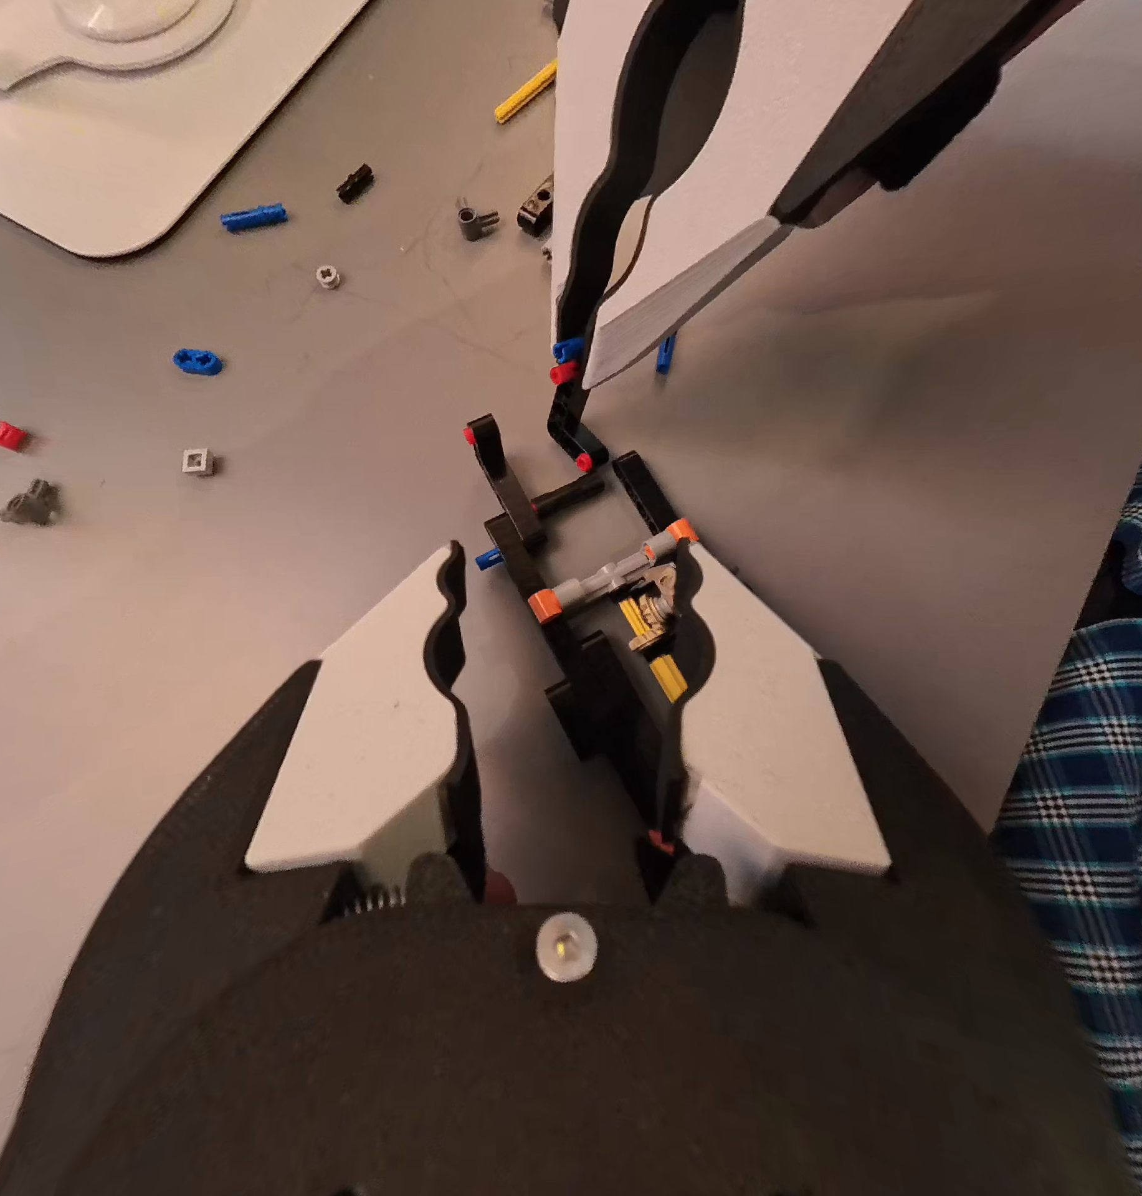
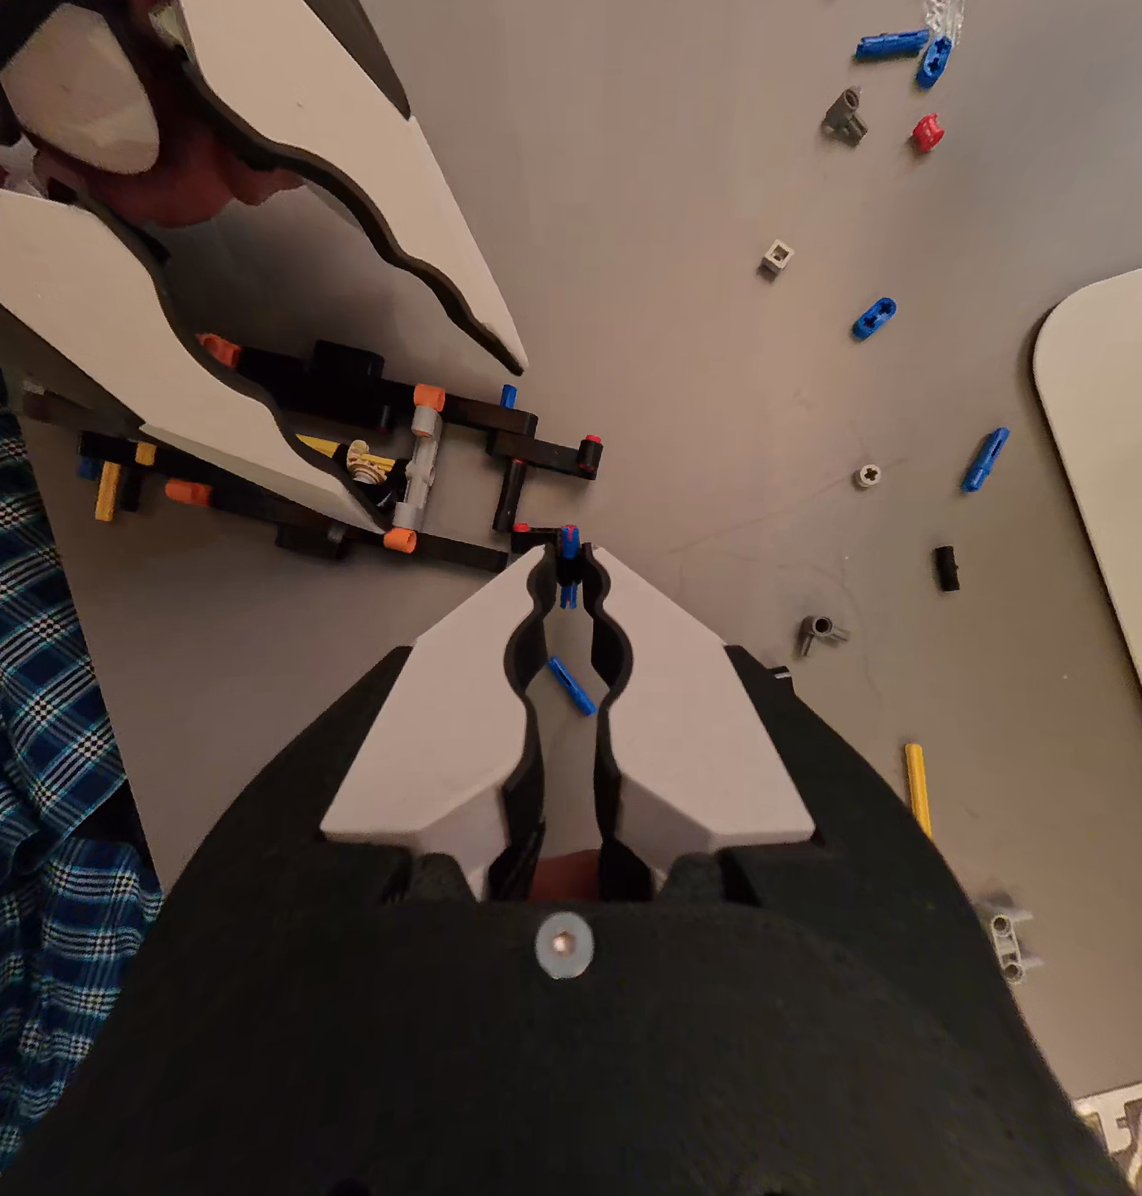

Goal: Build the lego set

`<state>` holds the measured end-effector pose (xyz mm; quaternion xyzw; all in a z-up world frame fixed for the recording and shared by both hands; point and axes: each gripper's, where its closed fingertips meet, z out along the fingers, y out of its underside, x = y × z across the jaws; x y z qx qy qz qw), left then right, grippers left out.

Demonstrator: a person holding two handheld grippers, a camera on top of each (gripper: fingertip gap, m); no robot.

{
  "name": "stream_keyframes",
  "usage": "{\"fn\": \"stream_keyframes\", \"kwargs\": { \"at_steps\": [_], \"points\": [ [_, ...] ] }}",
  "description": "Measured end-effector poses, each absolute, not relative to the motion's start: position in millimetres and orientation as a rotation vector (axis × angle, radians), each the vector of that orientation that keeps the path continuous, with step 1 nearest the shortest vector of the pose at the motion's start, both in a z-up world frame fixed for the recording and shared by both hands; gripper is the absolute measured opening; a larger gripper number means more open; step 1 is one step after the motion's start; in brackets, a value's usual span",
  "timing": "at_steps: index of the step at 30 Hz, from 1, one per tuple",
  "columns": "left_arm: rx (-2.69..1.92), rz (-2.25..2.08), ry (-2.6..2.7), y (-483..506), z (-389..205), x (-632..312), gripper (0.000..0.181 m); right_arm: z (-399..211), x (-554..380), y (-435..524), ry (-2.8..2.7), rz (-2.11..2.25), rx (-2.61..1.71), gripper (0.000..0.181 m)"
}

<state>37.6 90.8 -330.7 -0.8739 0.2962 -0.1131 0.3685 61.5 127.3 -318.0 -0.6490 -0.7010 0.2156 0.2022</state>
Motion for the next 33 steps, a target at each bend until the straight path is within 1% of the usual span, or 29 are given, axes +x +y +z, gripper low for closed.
{"fn": "stream_keyframes", "kwargs": {
  "at_steps": [6,21,33],
  "points": [
    [-2.253,-0.268,0.66,95.3,-331.2,37.2,0.069,-314.0,64.1,128.4,-1.967,0.62,-1.831,0.004],
    [-2.241,-0.286,0.634,98.1,-331.5,39.1,0.067,-317.2,66.9,126.9,-1.98,0.91,-2.069,0.005],
    [-2.229,-0.328,0.658,97.4,-328.8,36.1,0.067,-320.9,64.7,130.8,-2.054,0.847,-2.116,0.005]
  ]
}}
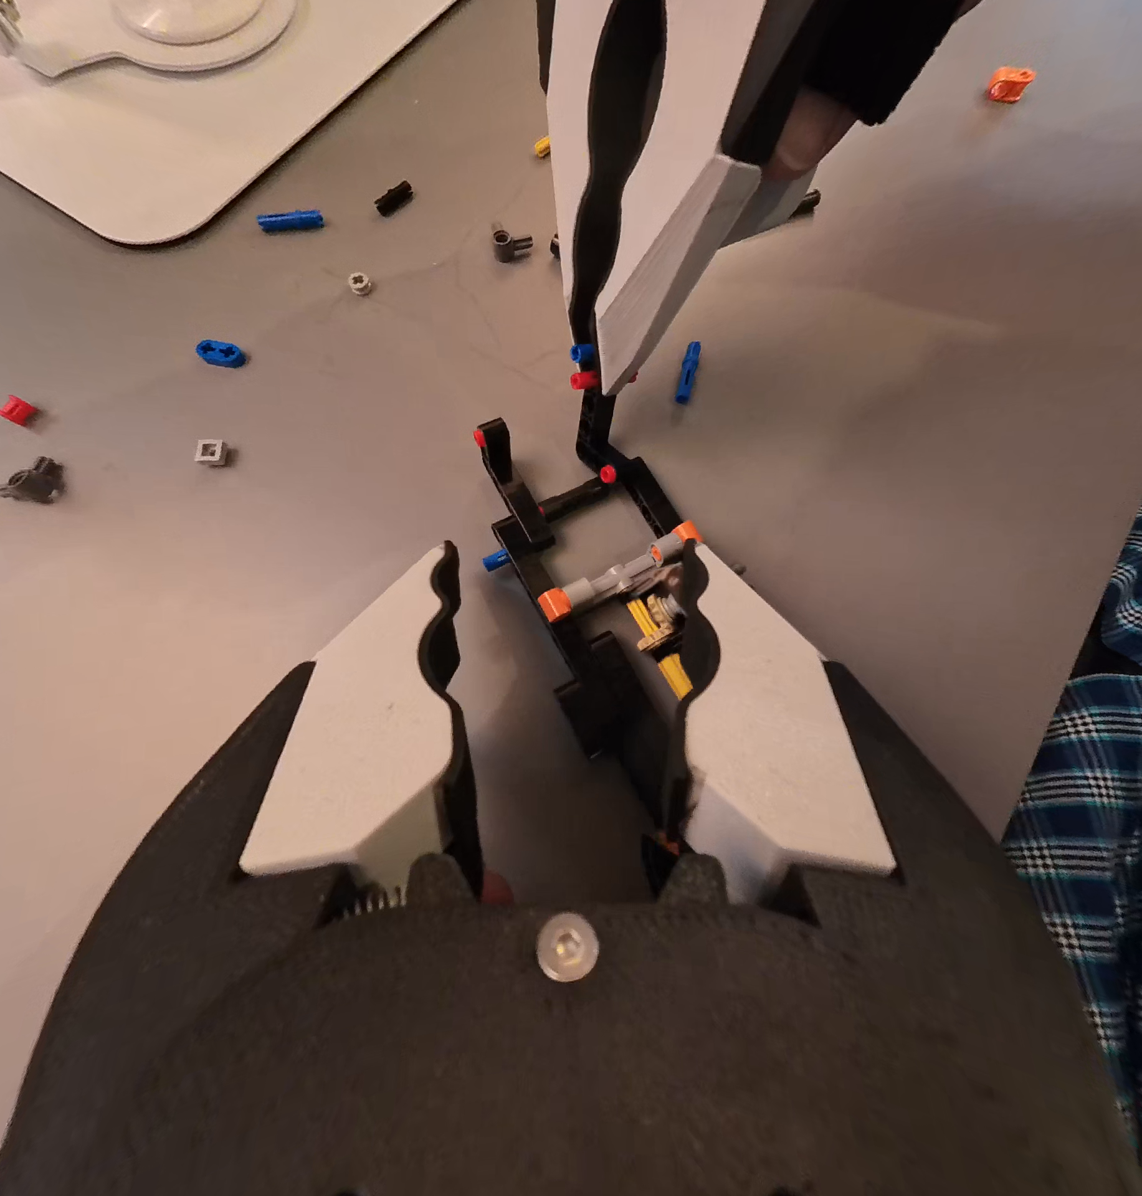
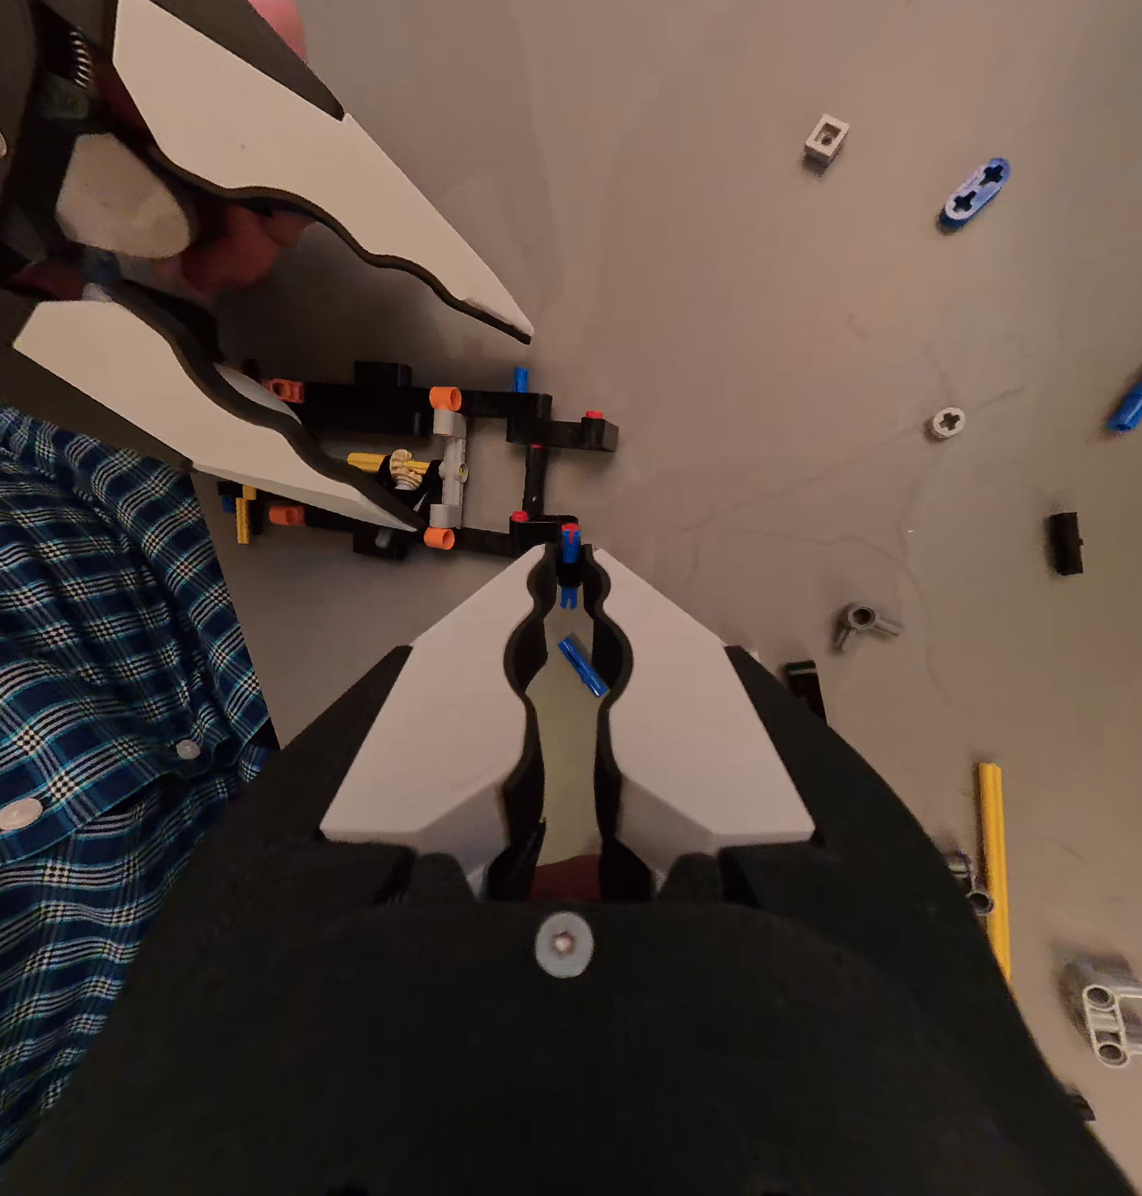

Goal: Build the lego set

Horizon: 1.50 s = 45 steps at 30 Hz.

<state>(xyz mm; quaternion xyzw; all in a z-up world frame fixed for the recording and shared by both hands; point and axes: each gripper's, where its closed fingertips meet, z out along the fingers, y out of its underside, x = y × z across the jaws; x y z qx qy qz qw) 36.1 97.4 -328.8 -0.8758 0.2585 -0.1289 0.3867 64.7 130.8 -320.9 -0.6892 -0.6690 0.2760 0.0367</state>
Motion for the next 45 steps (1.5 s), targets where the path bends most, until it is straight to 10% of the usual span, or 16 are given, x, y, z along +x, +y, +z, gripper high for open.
{"fn": "stream_keyframes", "kwargs": {
  "at_steps": [21,45],
  "points": [
    [-2.319,-0.3,0.699,107.4,-336.0,21.9,0.024,-320.5,65.3,128.3,-2.105,0.811,-2.075,0.004],
    [-2.317,-0.29,0.705,106.2,-336.9,18.4,0.022,-323.3,84.0,154.0,-2.141,0.505,-1.908,0.019]
  ]
}}
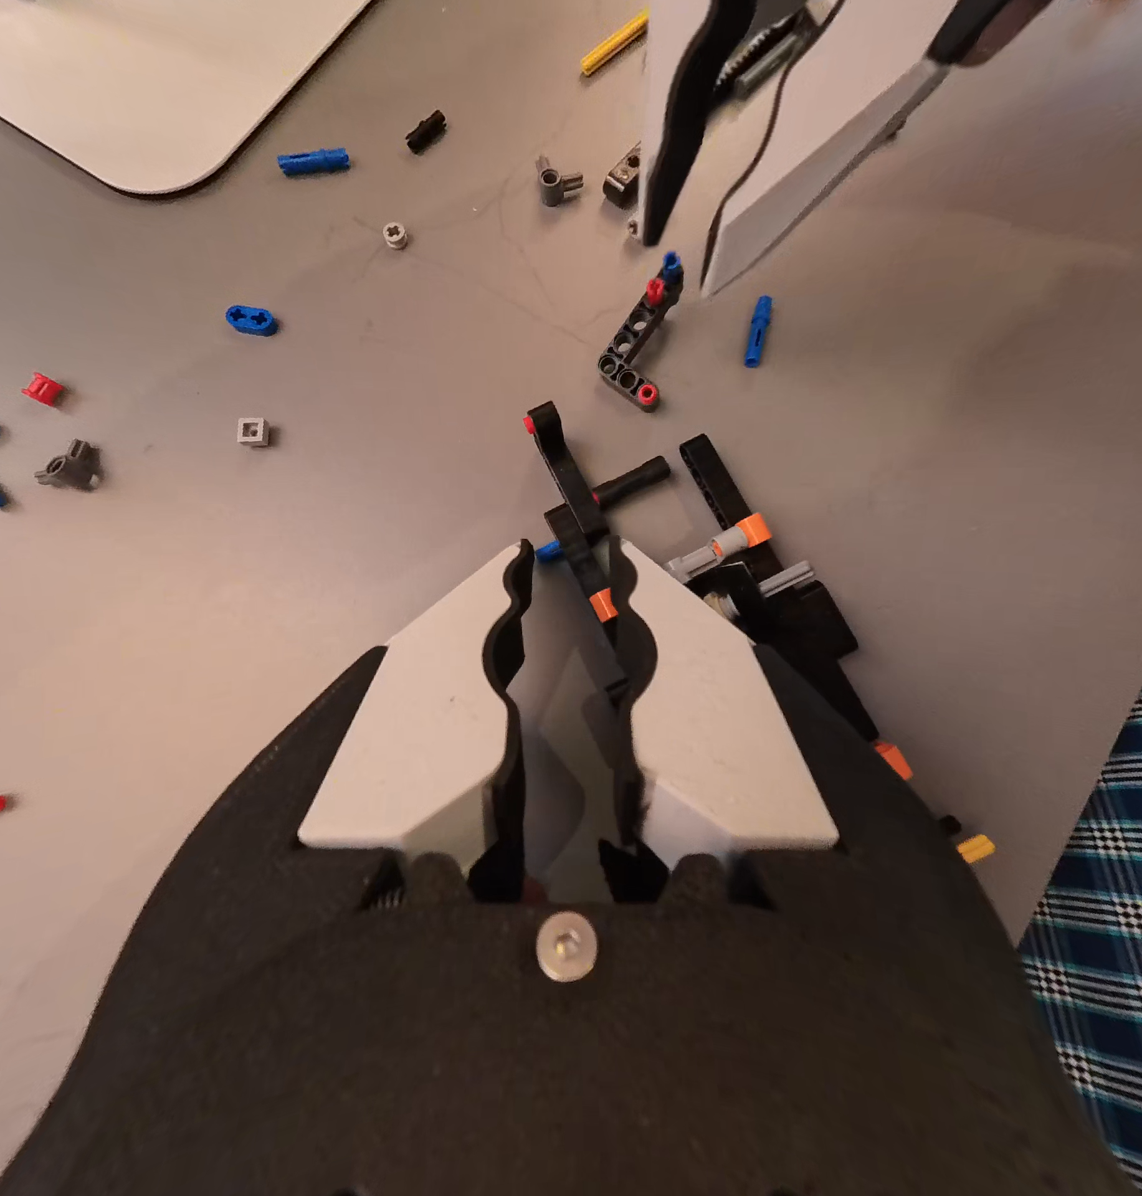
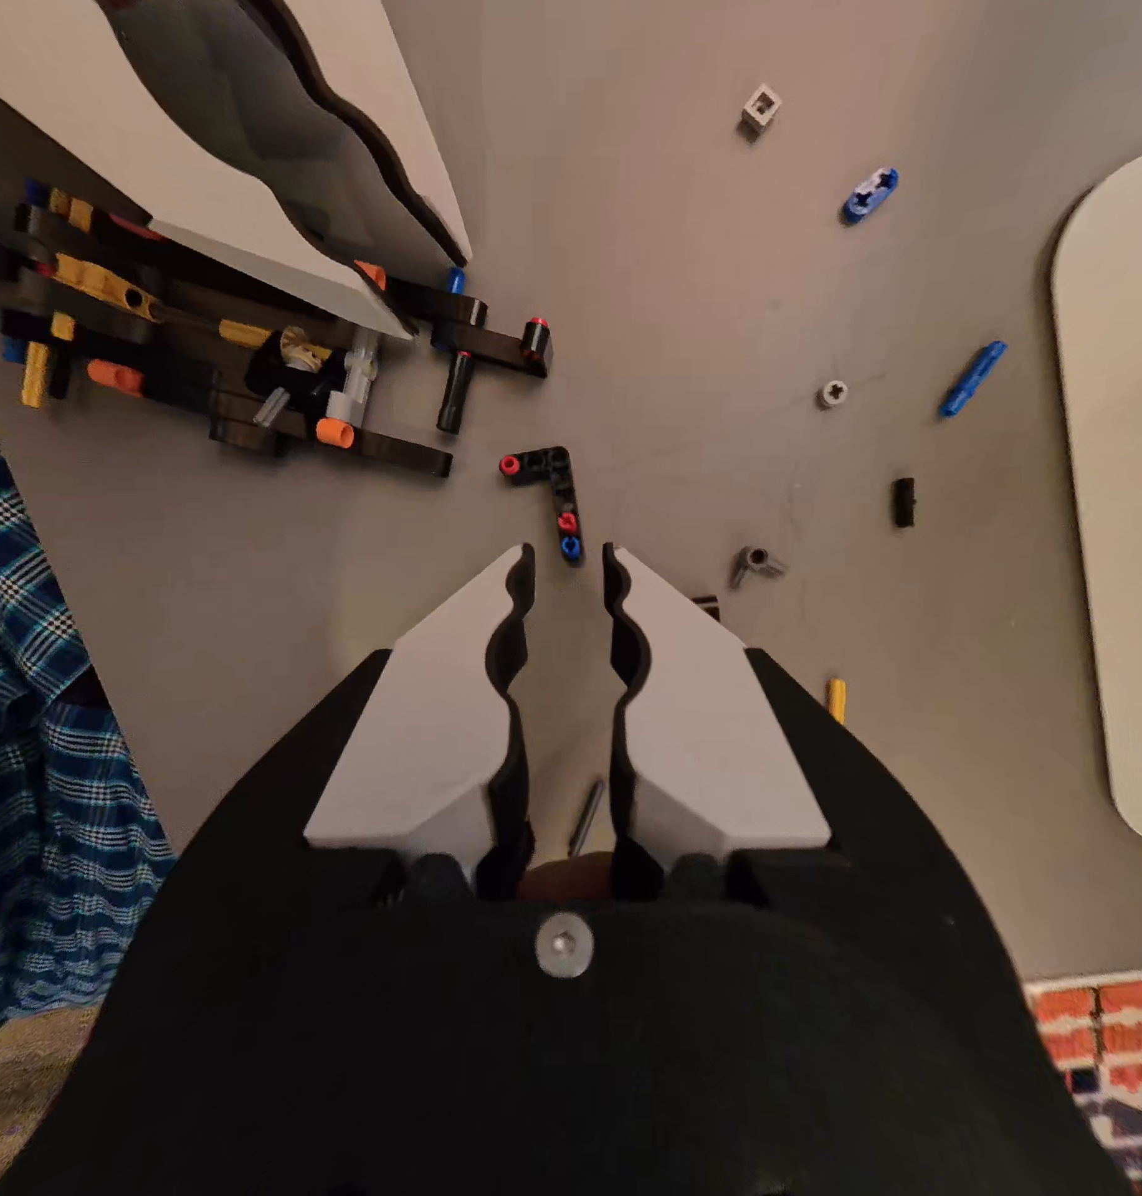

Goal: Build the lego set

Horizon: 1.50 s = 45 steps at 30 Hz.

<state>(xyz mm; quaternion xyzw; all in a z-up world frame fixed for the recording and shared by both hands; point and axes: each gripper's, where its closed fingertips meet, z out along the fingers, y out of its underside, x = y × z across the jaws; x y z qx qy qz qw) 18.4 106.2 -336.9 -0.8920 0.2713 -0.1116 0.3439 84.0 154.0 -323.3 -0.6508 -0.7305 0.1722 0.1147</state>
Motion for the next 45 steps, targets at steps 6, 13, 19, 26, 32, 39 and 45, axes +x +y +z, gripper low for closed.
{"fn": "stream_keyframes", "kwargs": {
  "at_steps": [6,13,19,26,32,39,45],
  "points": [
    [-2.308,-0.299,0.697,105.5,-332.3,15.8,0.024,-313.7,101.9,141.2,-2.19,0.518,-1.806,0.012],
    [-2.282,-0.306,0.722,103.3,-323.4,21.3,0.027,-332.5,111.2,127.4,-2.267,0.505,-1.675,0.006],
    [-2.251,-0.309,0.767,98.1,-312.7,33.5,0.029,-340.2,107.3,130.0,-2.285,0.464,-1.642,0.006],
    [-2.277,-0.263,0.755,104.1,-320.4,22.8,0.029,-333.3,100.6,126.5,-2.235,0.515,-1.671,0.006],
    [-2.31,-0.255,0.79,112.0,-330.4,23.3,0.032,-318.3,78.3,116.2,-2.075,0.704,-1.779,0.008],
    [-2.366,-0.27,0.812,108.6,-343.2,27.5,0.036,-322.5,56.5,112.0,-1.965,0.783,-1.864,0.008],
    [-2.386,-0.254,0.787,106.7,-340.0,20.6,0.041,-335.8,41.9,110.5,-1.967,0.753,-1.89,0.014]
  ]
}}
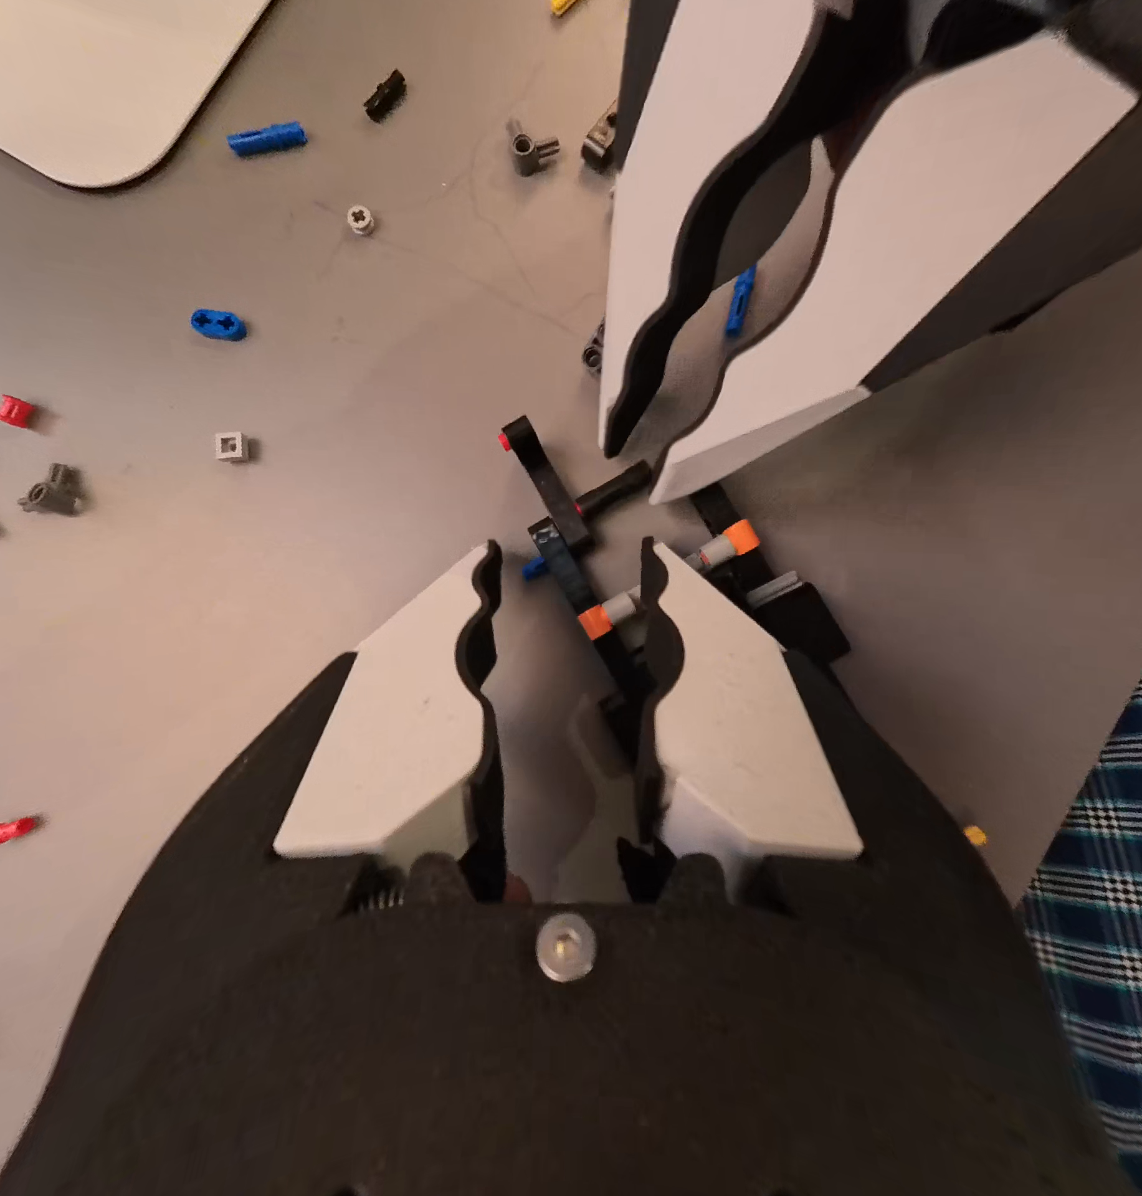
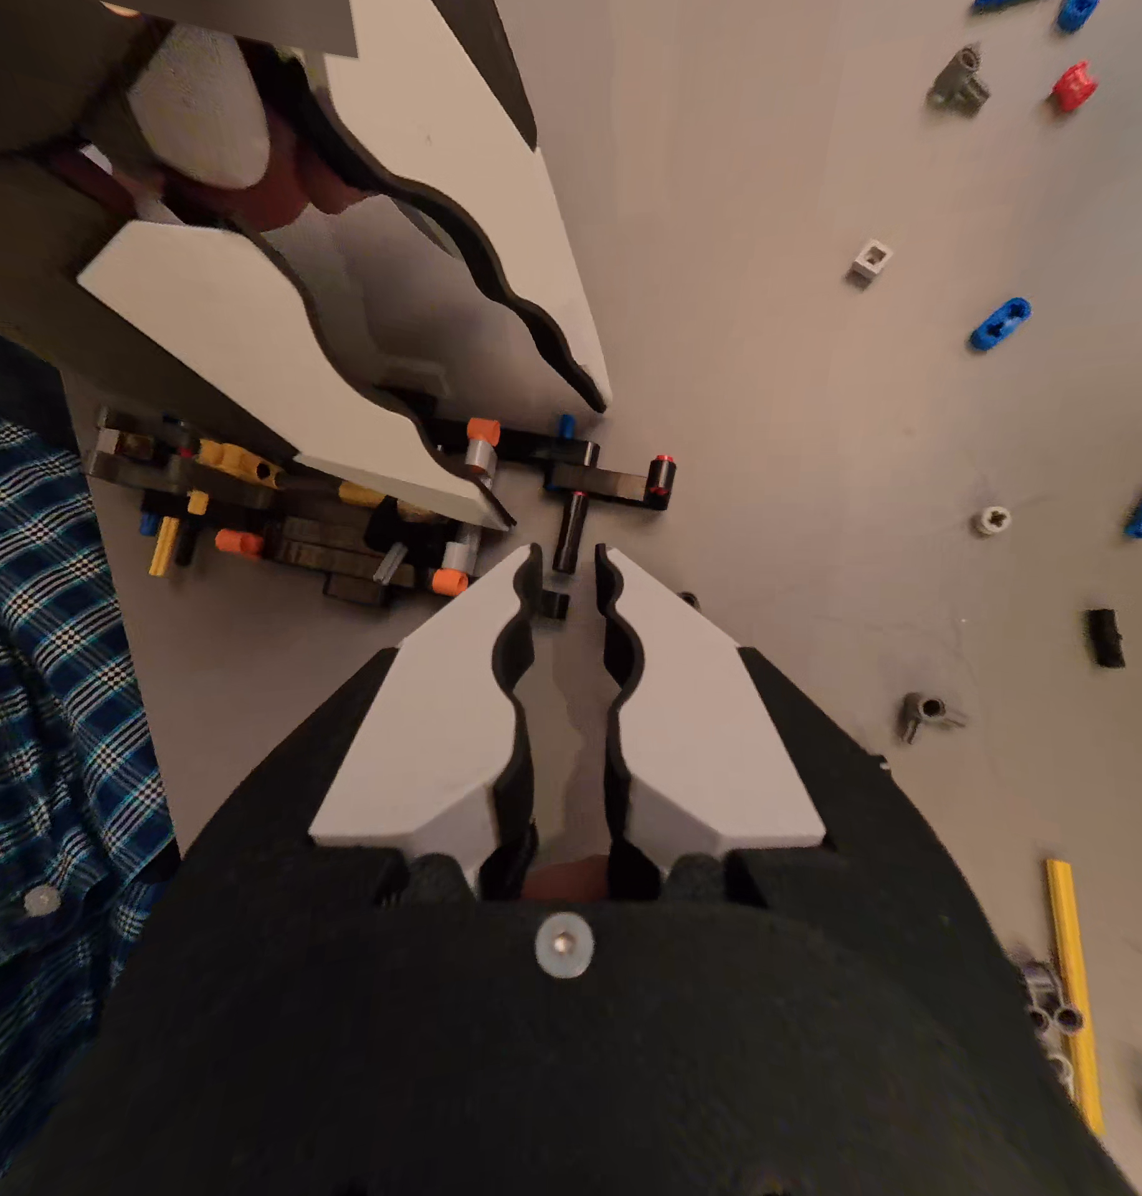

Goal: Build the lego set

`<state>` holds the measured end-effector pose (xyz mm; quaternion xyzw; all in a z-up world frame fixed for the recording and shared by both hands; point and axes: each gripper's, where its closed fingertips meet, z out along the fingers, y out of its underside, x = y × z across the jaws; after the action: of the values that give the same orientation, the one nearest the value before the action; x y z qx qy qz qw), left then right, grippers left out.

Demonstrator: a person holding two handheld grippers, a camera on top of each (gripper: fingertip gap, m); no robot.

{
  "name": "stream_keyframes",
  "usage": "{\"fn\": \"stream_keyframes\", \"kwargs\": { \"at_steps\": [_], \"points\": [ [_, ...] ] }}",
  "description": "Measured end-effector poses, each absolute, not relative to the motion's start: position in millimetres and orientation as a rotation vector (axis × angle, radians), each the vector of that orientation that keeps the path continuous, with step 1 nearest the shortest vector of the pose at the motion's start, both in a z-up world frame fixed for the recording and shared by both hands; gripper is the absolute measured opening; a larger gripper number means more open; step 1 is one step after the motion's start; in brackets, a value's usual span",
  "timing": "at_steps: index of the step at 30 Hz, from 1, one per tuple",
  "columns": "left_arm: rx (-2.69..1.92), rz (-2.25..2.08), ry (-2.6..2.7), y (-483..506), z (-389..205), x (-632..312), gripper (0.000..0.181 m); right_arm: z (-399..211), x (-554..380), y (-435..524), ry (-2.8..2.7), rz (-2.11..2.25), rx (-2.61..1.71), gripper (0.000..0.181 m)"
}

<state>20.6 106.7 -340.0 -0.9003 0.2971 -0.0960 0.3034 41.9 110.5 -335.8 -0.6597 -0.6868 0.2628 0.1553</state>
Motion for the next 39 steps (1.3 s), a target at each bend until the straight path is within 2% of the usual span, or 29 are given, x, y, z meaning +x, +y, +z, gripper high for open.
{"fn": "stream_keyframes", "kwargs": {
  "at_steps": [6,12,19,23,29,35,39],
  "points": [
    [-2.395,-0.285,0.761,105.5,-342.8,19.2,0.038,-342.2,36.3,109.7,-1.986,0.717,-1.869,0.004],
    [-2.371,-0.357,0.72,108.9,-336.1,12.4,0.044,-334.4,30.4,111.4,-1.983,0.697,-1.71,0.004],
    [-2.272,-0.868,0.515,109.5,-310.2,19.6,0.029,-306.7,26.7,116.9,-1.931,0.7,-1.495,0.004],
    [-2.196,-1.033,0.41,112.3,-298.0,21.0,0.015,-295.9,26.6,117.4,-1.919,0.709,-1.411,0.004],
    [-2.137,-1.082,0.346,115.9,-286.1,20.6,0.012,-281.1,26.2,120.3,-1.852,0.786,-1.403,0.006],
    [-2.055,-1.104,0.349,115.3,-273.6,22.6,0.009,-264.4,30.2,123.8,-1.796,0.94,-1.486,0.018],
    [-2.002,-1.127,0.386,114.3,-264.2,28.6,0.009,-262.7,25.9,115.9,-1.824,1.033,-1.495,0.007]
  ]
}}
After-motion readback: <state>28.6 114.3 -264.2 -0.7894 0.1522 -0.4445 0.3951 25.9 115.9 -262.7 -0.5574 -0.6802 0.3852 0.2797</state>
